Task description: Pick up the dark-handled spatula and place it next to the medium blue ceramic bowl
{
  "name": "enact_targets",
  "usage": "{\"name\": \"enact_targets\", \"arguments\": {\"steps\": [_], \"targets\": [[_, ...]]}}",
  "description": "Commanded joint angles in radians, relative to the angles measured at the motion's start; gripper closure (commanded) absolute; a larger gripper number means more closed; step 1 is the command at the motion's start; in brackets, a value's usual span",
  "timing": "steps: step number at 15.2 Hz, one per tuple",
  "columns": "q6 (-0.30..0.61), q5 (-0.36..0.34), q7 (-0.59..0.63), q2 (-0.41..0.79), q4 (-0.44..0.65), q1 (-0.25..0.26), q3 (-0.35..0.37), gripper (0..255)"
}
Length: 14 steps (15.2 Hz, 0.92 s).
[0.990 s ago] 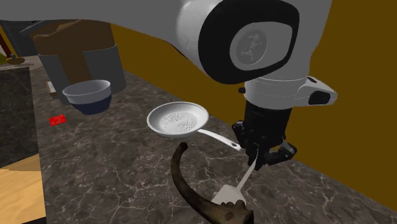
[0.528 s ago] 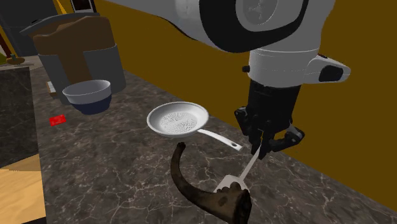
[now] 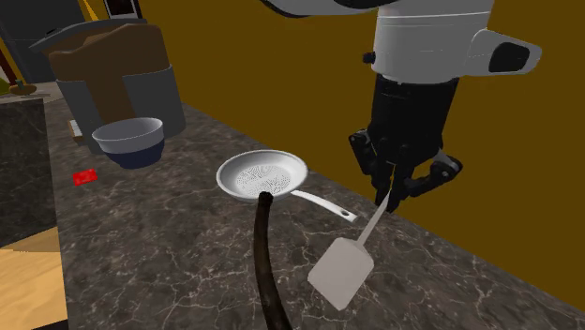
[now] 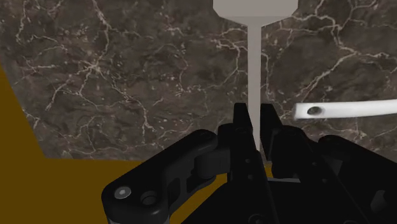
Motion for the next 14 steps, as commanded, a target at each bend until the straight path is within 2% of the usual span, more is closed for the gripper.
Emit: {"name": "enact_targets", "arguments": {"steps": [1,2,7,14], "targets": [[-0.028,0.000,0.001,0.000,0.028,0.000,0.000,255],[-0.033,0.000,0.001,0.001,0.033,0.000,0.000,255],[0.052,-0.024,0.076,-0.185,-0.235,0.060,0.020,255],[0.117,-0.047,0.199,-0.392,-0.505,0.130,0.070,255]]}}
